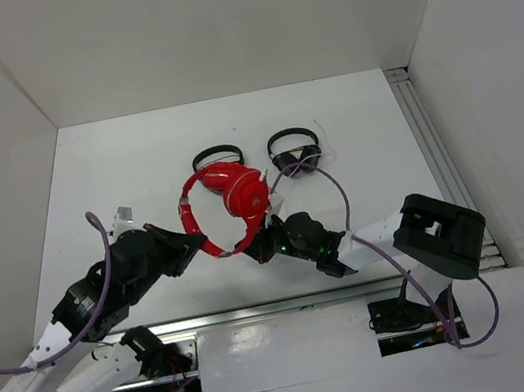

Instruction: Wrap the headphones

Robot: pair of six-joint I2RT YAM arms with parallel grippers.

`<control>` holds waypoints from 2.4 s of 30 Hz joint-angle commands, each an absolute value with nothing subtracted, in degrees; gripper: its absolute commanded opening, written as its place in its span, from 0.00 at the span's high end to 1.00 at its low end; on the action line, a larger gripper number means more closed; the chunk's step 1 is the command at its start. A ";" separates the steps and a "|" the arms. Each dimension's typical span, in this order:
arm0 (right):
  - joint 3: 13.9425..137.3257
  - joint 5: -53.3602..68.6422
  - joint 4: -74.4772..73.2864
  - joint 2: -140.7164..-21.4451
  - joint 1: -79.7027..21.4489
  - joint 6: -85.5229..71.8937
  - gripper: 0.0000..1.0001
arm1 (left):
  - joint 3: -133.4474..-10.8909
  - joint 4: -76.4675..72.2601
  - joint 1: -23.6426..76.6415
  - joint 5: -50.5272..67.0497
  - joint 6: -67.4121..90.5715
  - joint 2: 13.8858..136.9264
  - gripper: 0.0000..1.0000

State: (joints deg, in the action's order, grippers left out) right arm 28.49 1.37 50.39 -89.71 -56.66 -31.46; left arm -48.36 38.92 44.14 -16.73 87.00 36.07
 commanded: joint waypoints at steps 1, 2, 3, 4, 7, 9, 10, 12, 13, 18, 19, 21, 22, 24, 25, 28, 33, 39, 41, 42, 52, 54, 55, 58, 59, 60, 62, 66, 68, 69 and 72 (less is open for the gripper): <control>30.31 -6.13 53.37 -90.00 -61.33 -28.84 1.00 | -49.39 30.93 44.21 -21.35 91.93 34.97 1.00; 30.84 -8.59 52.31 -90.00 -62.65 -28.13 1.00 | -49.39 31.98 44.21 -22.23 92.63 35.50 1.00; 30.85 -10.61 51.34 -89.39 -65.10 -27.52 1.00 | -51.05 32.95 44.21 -23.19 92.64 36.81 1.00; 31.63 -14.46 49.85 -89.38 -66.26 -26.90 1.00 | -51.93 35.40 44.21 -25.12 93.51 37.61 1.00; 32.78 -19.68 47.48 -89.38 -69.51 -25.58 1.00 | -55.45 39.54 44.21 -28.98 95.19 40.60 1.00; 33.49 -20.82 45.97 -89.38 -70.92 -24.35 1.00 | -56.60 41.65 44.21 -30.66 96.67 41.13 1.00; 34.36 -21.53 45.27 -89.38 -71.54 -23.65 1.00 | -57.30 42.27 44.21 -31.46 96.68 41.92 1.00; 36.55 -24.41 42.64 -89.99 -73.64 -21.80 1.00 | -58.00 44.80 44.21 -33.13 98.86 42.71 1.00; 36.56 -25.48 42.63 -90.00 -74.44 -21.27 1.00 | -58.70 45.61 44.21 -33.13 99.49 43.50 1.00; 39.55 -31.54 39.30 -91.23 -76.81 -20.74 1.00 | -58.71 47.72 44.21 -34.28 102.04 44.12 1.00; 40.25 -32.25 37.90 -91.93 -76.82 -21.70 1.00 | -58.71 47.72 44.21 -34.28 102.56 44.12 1.00; 43.22 -34.54 32.90 -93.86 -76.82 -23.89 1.00 | -58.71 48.25 44.21 -34.28 102.57 43.34 1.00; 44.11 -34.54 31.74 -94.65 -76.29 -23.91 1.00 | -58.19 47.38 44.21 -34.28 102.57 42.81 1.00; 46.13 -34.54 28.76 -96.76 -76.29 -24.86 1.00 | -57.66 45.97 44.21 -33.75 102.57 40.88 1.00; 46.14 -34.54 28.22 -97.29 -75.51 -26.18 1.00 | -57.66 44.57 44.21 -33.75 101.00 40.17 1.00; 45.71 -31.74 28.12 -98.00 -73.31 -30.21 1.00 | -57.13 43.86 44.21 -33.75 99.67 37.62 1.00; 41.84 -22.95 35.67 -96.95 -68.99 -33.13 1.00 | -55.55 43.86 44.21 -34.28 100.45 34.63 1.00; 39.90 -20.92 43.85 -96.42 -69.60 -31.74 1.00 | -53.71 43.86 44.21 -33.58 104.23 33.84 1.00; 39.38 -21.79 46.14 -96.42 -70.13 -31.73 1.00 | -53.70 43.86 44.21 -33.05 106.60 34.37 1.00; 38.16 -24.15 46.84 -96.42 -70.66 -31.73 1.00 | -53.70 43.86 44.21 -33.05 107.57 34.89 1.00; 40.78 -34.18 41.58 -97.73 -72.68 -33.84 1.00 | -51.94 42.28 44.21 -34.79 117.59 37.09 1.00; 42.18 -34.89 40.96 -98.34 -73.39 -32.79 1.00 | -51.94 42.80 44.21 -36.29 119.00 38.58 1.00; 42.19 -34.89 40.96 -98.35 -73.91 -32.26 1.00 | -51.94 43.50 44.21 -36.99 119.96 38.58 1.00; 43.50 -33.93 40.25 -98.88 -75.14 -29.36 1.00 | -52.56 44.82 44.21 -39.98 121.19 40.17 1.00; 43.51 -34.53 39.56 -98.88 -75.93 -28.83 1.00 | -53.69 46.39 44.21 -41.38 122.51 41.12 1.00; 43.51 -34.54 39.55 -98.88 -75.94 -27.96 1.00 | -54.22 47.28 44.21 -42.18 122.52 41.65 1.00; 43.51 -34.01 39.55 -98.88 -76.55 -27.43 1.00 | -55.80 48.86 44.21 -43.50 123.05 43.14 1.00; 42.10 -30.26 41.74 -98.26 -77.17 -25.58 1.00 | -57.56 52.12 44.21 -46.84 125.16 45.43 1.00; 41.48 -27.26 43.24 -98.26 -77.17 -23.39 1.00 | -58.10 53.52 44.21 -47.55 126.04 46.14 1.00; 42.01 -23.59 43.76 -98.78 -77.17 -22.51 1.00 | -58.10 53.53 44.21 -47.55 126.04 46.66 1.00; 44.82 -17.08 42.19 -100.45 -77.17 -19.25 1.00 | -58.10 53.53 44.21 -46.93 126.56 47.20 1.00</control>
